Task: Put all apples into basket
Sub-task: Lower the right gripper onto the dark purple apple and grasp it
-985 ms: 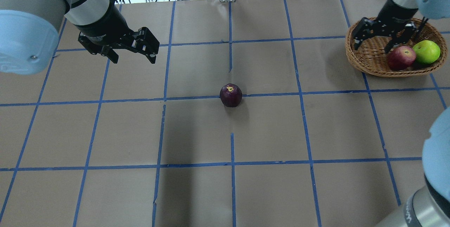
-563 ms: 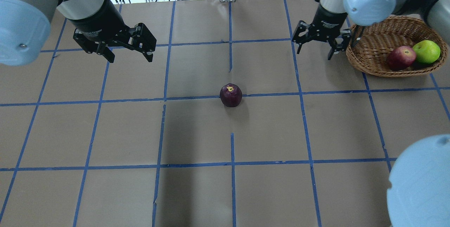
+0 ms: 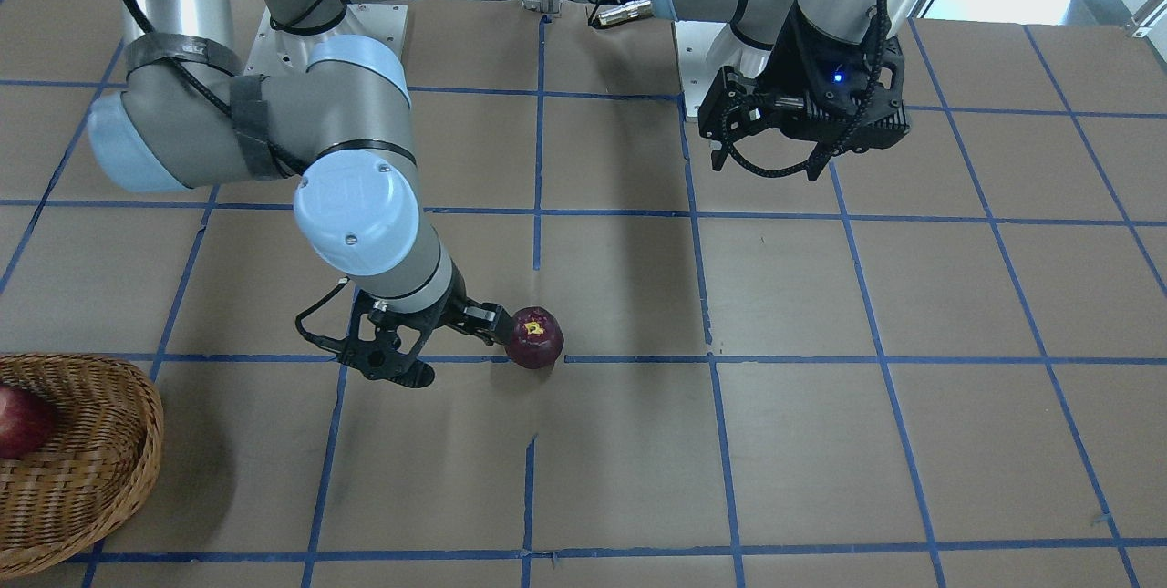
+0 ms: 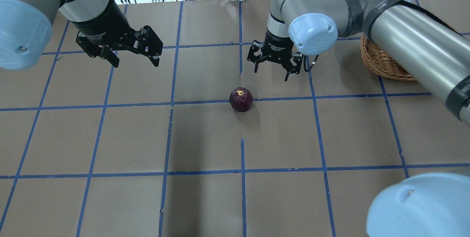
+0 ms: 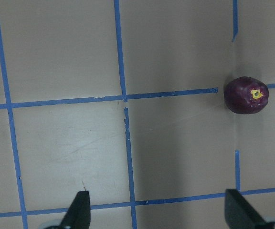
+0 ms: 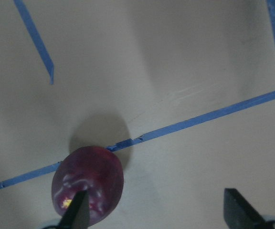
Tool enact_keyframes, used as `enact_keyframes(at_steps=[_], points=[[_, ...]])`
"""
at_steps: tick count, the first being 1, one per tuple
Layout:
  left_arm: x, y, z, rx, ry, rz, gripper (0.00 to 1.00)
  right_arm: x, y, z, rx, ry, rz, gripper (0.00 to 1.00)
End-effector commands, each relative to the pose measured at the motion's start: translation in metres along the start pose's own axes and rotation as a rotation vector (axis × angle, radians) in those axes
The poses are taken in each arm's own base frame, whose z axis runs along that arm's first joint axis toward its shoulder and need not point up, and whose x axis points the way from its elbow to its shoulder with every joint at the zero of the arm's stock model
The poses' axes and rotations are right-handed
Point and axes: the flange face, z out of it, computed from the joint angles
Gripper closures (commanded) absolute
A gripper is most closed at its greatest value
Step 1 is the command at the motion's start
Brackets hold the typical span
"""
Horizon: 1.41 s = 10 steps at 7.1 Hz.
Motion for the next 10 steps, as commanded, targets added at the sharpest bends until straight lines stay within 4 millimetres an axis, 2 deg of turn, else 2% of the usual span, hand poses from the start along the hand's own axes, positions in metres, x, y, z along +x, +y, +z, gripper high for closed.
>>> enact_keyframes(at_steps=[1, 2, 3, 4, 8, 9, 10], points=[[0.000, -0.001, 0.000, 0.001, 0.000, 0.000, 0.00, -0.035, 0.019, 0.031, -0.005, 0.008, 0.017, 0.00], [0.000, -0.001, 0.002, 0.000, 0.000, 0.000, 0.00, -0.049, 0.022, 0.048, 0.006, 0.007, 0.001, 0.00], [0.000, -0.002, 0.001, 0.001, 0.000, 0.000, 0.00, -0.054, 0.022, 0.057, -0.011, -0.002, -0.003, 0.00], [0.000, -0.002, 0.002, 0.000, 0.000, 0.002, 0.00, -0.056, 0.023, 0.059, -0.027, -0.020, -0.004, 0.00], [-0.001, -0.001, 0.003, 0.001, 0.000, 0.000, 0.00, -0.067, 0.020, 0.099, -0.061, -0.018, -0.013, 0.00], [-0.001, -0.001, 0.003, 0.000, 0.000, 0.002, 0.00, -0.067, 0.020, 0.102, -0.064, -0.013, -0.011, 0.05], [-0.001, -0.001, 0.003, 0.001, 0.000, 0.002, 0.00, -0.061, 0.022, 0.111, -0.077, 0.008, -0.014, 0.41]])
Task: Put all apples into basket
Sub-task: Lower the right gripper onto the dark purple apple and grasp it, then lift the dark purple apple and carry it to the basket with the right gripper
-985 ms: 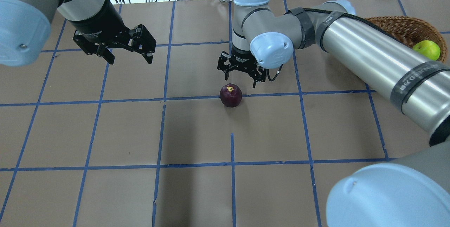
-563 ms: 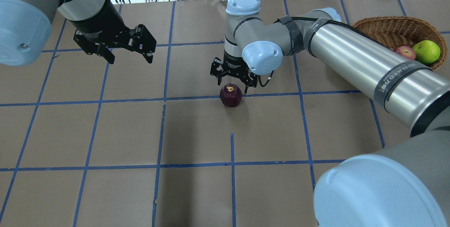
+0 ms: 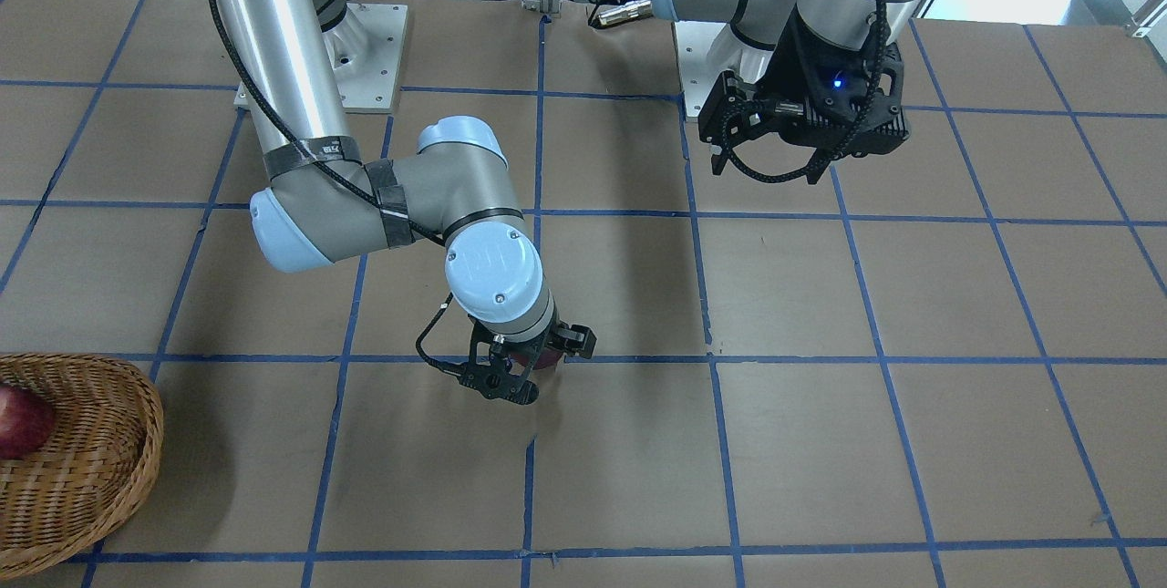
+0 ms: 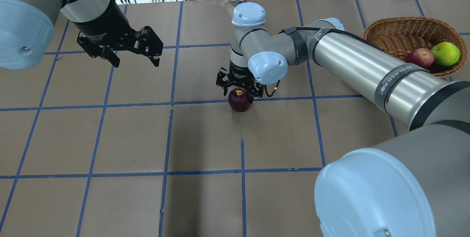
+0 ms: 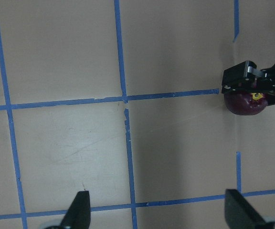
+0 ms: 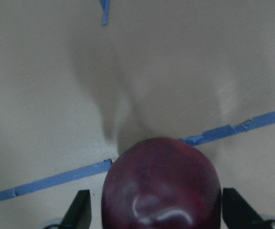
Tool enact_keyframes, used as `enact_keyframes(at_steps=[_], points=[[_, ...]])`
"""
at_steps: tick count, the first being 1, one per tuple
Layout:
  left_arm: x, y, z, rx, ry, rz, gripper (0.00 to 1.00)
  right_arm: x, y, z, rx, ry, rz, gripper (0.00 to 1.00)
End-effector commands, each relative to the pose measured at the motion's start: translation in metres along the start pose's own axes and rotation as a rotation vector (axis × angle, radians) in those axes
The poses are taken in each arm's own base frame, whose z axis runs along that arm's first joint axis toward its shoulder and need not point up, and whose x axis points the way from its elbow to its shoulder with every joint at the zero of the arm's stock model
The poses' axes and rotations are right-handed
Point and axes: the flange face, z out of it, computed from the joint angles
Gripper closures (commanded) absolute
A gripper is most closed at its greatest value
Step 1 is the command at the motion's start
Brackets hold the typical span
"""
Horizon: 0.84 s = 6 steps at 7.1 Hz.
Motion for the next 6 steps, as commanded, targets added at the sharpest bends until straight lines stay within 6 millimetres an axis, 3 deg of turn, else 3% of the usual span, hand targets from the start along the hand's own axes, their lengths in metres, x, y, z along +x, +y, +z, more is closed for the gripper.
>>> enact_keyframes(at_steps=[1, 2, 3, 4, 6], points=[[0.000, 0.001, 0.001, -0.001, -0.001, 0.000, 0.00, 0.006, 0.003, 0.010, -0.018, 0.012, 0.008, 0.86], [0.000, 0.001, 0.001, -0.001, 0.000, 0.000, 0.00, 0.011, -0.003, -0.004, -0.005, 0.003, 0.019, 1.00], [0.000, 0.002, 0.001, -0.001, 0.000, 0.000, 0.00, 0.017, -0.003, -0.032, 0.021, -0.015, 0.027, 1.00], [0.001, 0.002, 0.002, -0.003, 0.000, 0.000, 0.00, 0.036, -0.011, -0.067, 0.025, -0.014, 0.061, 1.00], [0.000, 0.003, 0.001, -0.001, 0.000, 0.000, 0.00, 0.129, -0.049, -0.165, 0.023, -0.028, 0.193, 1.00]])
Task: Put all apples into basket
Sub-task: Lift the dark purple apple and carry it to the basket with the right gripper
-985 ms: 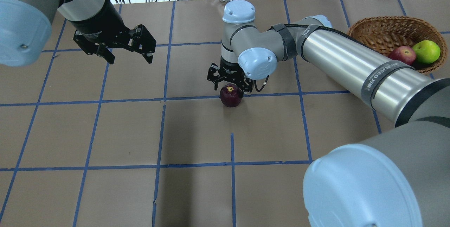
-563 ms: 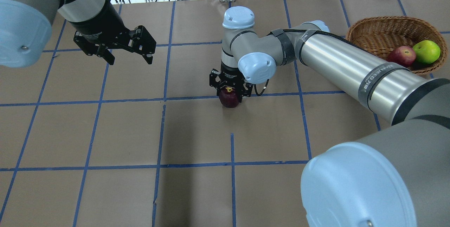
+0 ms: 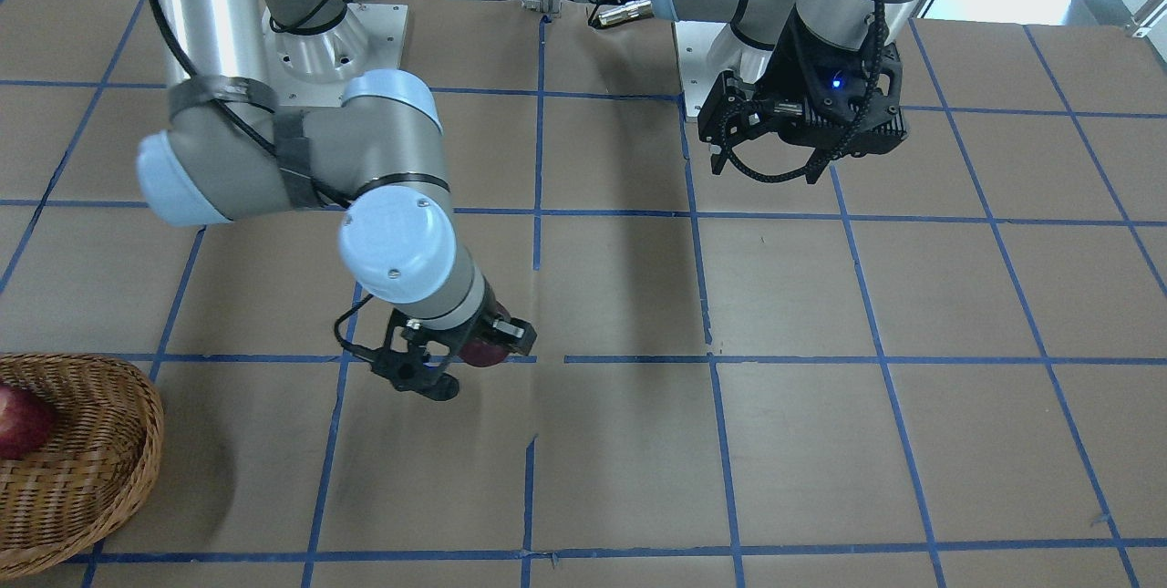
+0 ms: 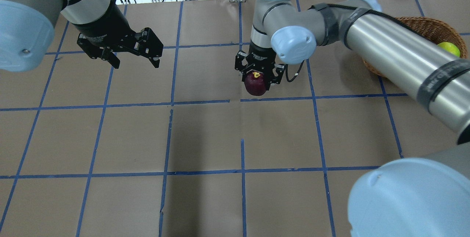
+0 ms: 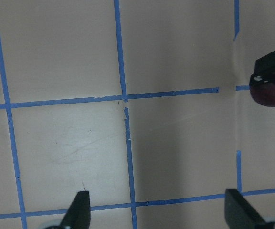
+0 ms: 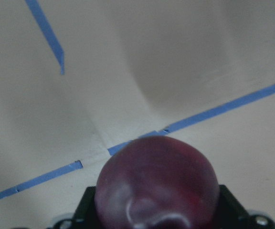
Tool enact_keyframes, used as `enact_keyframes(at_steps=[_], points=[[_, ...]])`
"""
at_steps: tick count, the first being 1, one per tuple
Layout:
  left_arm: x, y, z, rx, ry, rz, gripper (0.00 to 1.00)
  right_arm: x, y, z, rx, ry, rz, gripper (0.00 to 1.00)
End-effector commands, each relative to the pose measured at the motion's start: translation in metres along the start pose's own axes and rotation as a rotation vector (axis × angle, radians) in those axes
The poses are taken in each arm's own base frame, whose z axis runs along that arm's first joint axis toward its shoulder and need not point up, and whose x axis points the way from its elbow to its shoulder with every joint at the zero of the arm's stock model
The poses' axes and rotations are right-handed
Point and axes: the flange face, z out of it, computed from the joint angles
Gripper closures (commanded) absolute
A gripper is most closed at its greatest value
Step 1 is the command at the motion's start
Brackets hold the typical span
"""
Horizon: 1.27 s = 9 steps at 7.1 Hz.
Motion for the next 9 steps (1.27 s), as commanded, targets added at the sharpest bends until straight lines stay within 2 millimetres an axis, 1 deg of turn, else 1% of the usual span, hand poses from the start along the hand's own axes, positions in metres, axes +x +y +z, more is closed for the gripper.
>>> enact_keyframes(at_steps=[1, 2, 3, 4, 5, 6, 7, 9], points=[[0.001, 0.000, 0.001, -0.001, 0.000, 0.002, 0.00, 0.097, -0.053, -0.089, 0.036, 0.015, 0.062, 1.00], [0.000, 0.001, 0.000, 0.000, 0.000, 0.000, 0.00, 0.138, -0.074, -0.100, 0.071, 0.084, -0.004, 1.00], [0.001, 0.002, 0.001, -0.003, 0.000, 0.000, 0.00, 0.199, -0.107, -0.107, 0.091, 0.214, -0.119, 1.00], [0.000, 0.001, 0.001, -0.001, 0.000, 0.000, 0.00, 0.249, -0.134, -0.114, 0.081, 0.202, -0.159, 1.00], [0.000, 0.001, 0.000, 0.000, 0.000, 0.000, 0.00, 0.273, -0.150, -0.111, 0.073, 0.196, -0.175, 1.00], [0.000, 0.001, 0.001, -0.001, 0.000, 0.000, 0.00, 0.277, -0.157, -0.110, 0.092, 0.194, -0.160, 1.00], [0.000, 0.001, 0.001, -0.001, 0.000, 0.000, 0.00, 0.279, -0.176, -0.097, 0.129, 0.204, -0.156, 1.00], [0.000, 0.001, 0.000, 0.000, -0.002, 0.000, 0.00, 0.289, -0.213, -0.061, 0.154, 0.191, -0.148, 1.00]])
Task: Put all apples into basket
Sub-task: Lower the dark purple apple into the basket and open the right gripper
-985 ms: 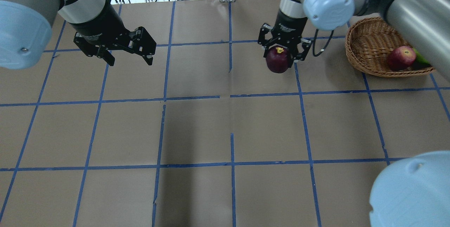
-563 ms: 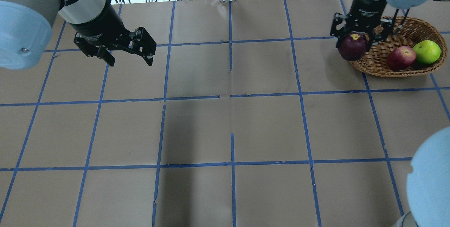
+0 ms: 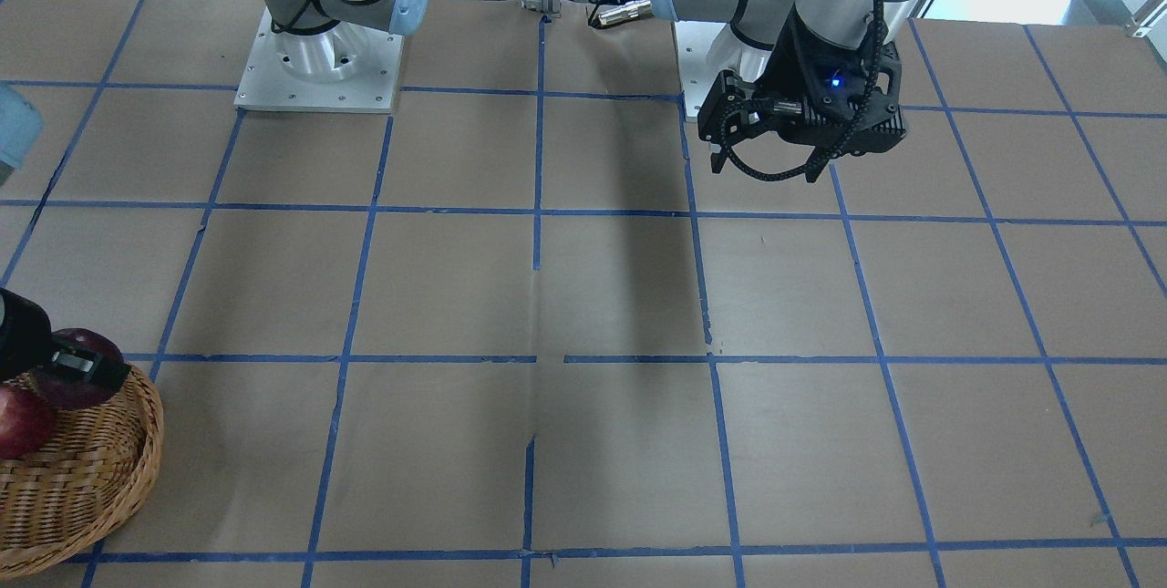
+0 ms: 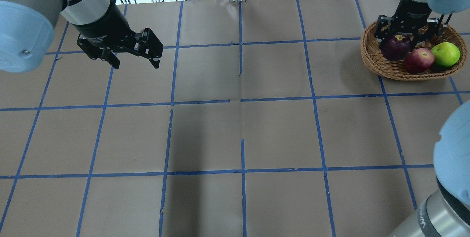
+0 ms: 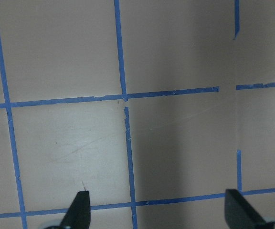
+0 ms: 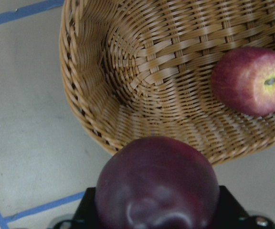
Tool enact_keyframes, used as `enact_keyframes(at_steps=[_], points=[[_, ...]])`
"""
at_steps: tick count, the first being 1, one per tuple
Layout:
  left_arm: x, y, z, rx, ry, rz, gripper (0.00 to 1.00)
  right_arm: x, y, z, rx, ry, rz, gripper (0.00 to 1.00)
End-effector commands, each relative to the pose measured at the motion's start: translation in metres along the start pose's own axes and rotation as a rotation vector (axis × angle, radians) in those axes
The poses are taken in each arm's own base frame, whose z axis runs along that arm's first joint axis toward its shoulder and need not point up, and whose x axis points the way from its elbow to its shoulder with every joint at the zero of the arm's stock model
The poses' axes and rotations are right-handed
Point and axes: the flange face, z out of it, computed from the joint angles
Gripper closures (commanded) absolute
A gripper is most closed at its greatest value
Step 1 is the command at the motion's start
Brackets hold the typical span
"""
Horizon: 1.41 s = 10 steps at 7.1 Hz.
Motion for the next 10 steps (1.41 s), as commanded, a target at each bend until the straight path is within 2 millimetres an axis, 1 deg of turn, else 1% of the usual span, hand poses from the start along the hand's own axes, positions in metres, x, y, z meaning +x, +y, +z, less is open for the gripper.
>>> enact_keyframes(at_steps=[1, 3, 4, 5, 6, 7, 8, 10], points=[[0.000, 0.001, 0.000, 0.000, -0.001, 0.000, 0.00, 0.017, -0.031, 0.038, 0.039, -0.004, 0.023, 1.00], [0.000, 0.001, 0.000, 0.000, 0.001, 0.000, 0.00, 0.016, -0.035, 0.057, 0.012, -0.005, -0.004, 1.00], [0.000, 0.000, -0.001, 0.001, 0.001, 0.000, 0.00, 0.015, -0.036, 0.057, 0.014, -0.006, -0.007, 1.00], [0.000, 0.000, -0.001, 0.001, 0.001, 0.000, 0.00, 0.014, -0.045, 0.071, 0.030, -0.005, -0.008, 0.98], [0.000, 0.000, -0.001, 0.001, 0.001, 0.000, 0.00, 0.012, -0.052, 0.085, 0.053, -0.006, -0.007, 0.83], [0.000, 0.000, -0.001, 0.003, -0.001, 0.003, 0.00, 0.012, -0.053, 0.087, 0.052, -0.008, 0.005, 0.46], [0.000, 0.000, -0.001, 0.001, -0.001, 0.002, 0.00, 0.012, -0.053, 0.090, 0.047, -0.006, 0.000, 0.26], [0.000, 0.000, 0.000, 0.001, -0.001, 0.003, 0.00, 0.011, -0.051, 0.093, 0.037, -0.007, 0.005, 0.00]])
